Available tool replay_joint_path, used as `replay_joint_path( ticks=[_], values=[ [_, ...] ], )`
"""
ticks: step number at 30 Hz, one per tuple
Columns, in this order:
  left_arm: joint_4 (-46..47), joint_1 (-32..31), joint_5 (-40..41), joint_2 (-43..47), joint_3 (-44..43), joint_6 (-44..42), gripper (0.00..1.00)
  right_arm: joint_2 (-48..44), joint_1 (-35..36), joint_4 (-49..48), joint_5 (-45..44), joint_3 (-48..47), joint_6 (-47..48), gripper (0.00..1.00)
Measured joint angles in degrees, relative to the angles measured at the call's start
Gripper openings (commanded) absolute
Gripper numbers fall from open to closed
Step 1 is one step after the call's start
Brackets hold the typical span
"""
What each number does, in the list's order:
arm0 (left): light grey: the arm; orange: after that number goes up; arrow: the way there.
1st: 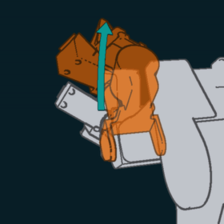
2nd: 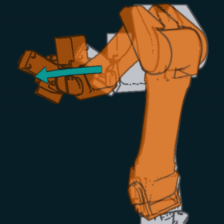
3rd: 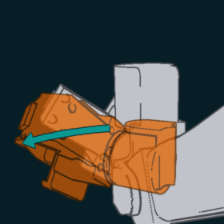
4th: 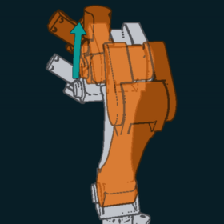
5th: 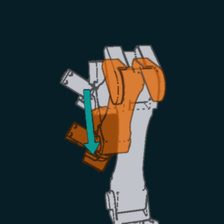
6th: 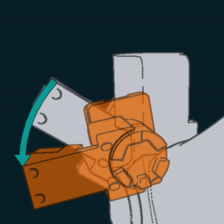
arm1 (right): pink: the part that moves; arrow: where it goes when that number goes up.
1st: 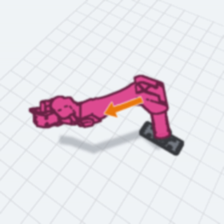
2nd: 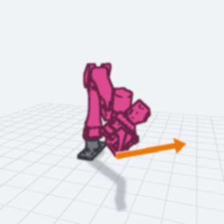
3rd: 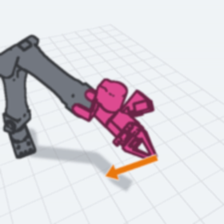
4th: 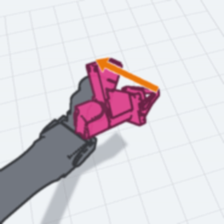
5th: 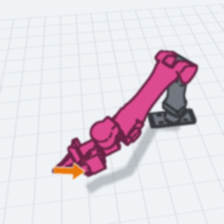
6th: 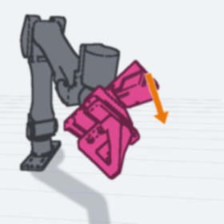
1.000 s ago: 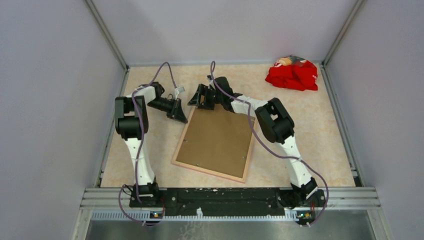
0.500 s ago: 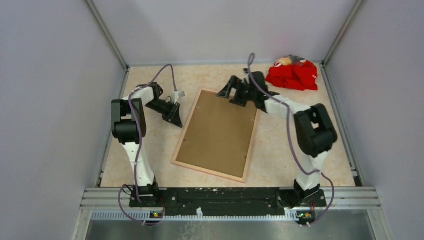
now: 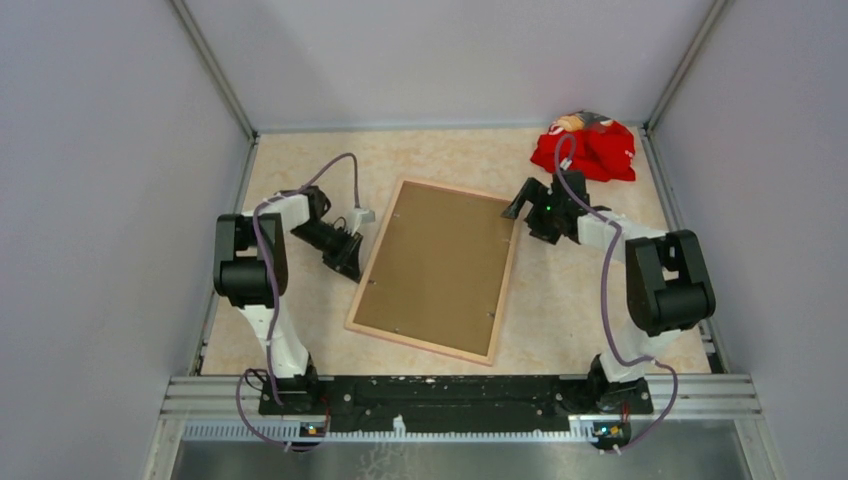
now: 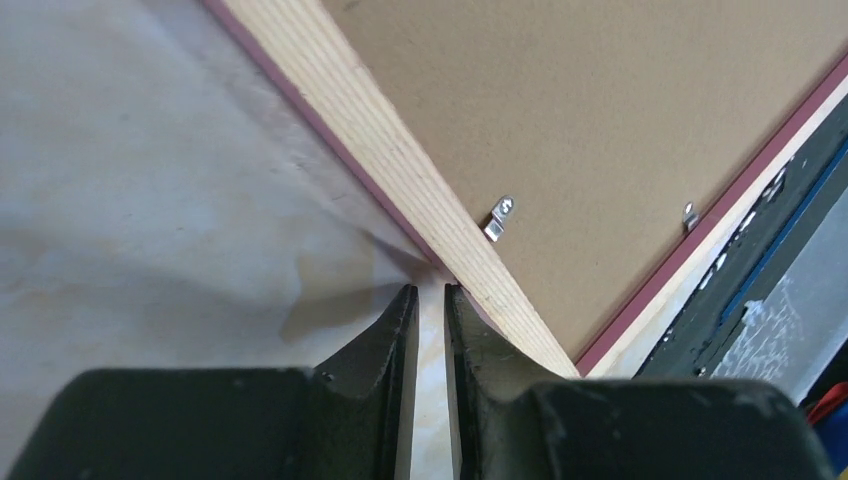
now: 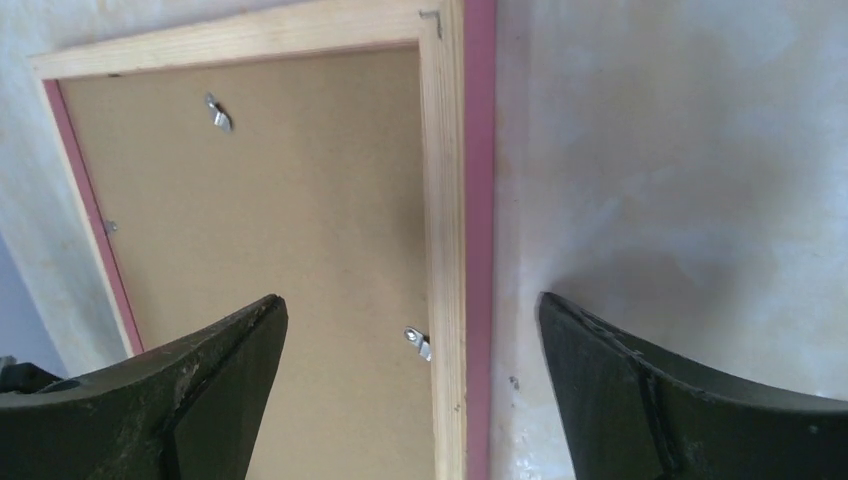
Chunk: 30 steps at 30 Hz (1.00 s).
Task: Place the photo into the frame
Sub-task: Adjust the photo frame at the center of the board.
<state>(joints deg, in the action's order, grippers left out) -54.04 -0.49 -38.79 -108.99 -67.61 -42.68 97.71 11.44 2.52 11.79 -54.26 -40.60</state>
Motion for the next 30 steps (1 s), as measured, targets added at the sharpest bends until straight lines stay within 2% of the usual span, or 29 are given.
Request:
replay_joint_path(
  ticks=[4,7,17,23,25,27,30],
  values=[
    [0.87,-2.40,1.14,2.27,2.78,-0.96,0.22,4.24,0.33,-3.15,3.06,-2.16,-0.59,0.93],
    [1.03,-5.38,2.01,3.52,4.55,-1.03,0.23,8.41,1.22,-2.86,3.21,-7.45,-0.74,0.93],
    [-2.45,-19.04,2.60,3.28,6.62,2.43,0.28,30.34,12.13,4.42,2.23,-40.85,1.33,0.94],
    [-6.38,-25.14,1.14,1.38,6.67,4.20,0.40,40.02,17.51,9.97,3.39,-57.77,3.61,0.98],
    [-7.37,-25.79,0.66,1.36,6.67,4.00,0.45,40.46,18.12,11.13,3.72,-59.19,4.42,0.99],
    [-7.96,-25.68,-0.02,1.38,6.67,3.43,0.58,40.41,18.05,12.94,4.15,-60.08,5.09,0.99],
    [-9.88,-24.92,-1.55,2.34,6.67,1.20,0.61,39.63,17.35,15.93,4.74,-60.26,5.97,0.99]
  ],
)
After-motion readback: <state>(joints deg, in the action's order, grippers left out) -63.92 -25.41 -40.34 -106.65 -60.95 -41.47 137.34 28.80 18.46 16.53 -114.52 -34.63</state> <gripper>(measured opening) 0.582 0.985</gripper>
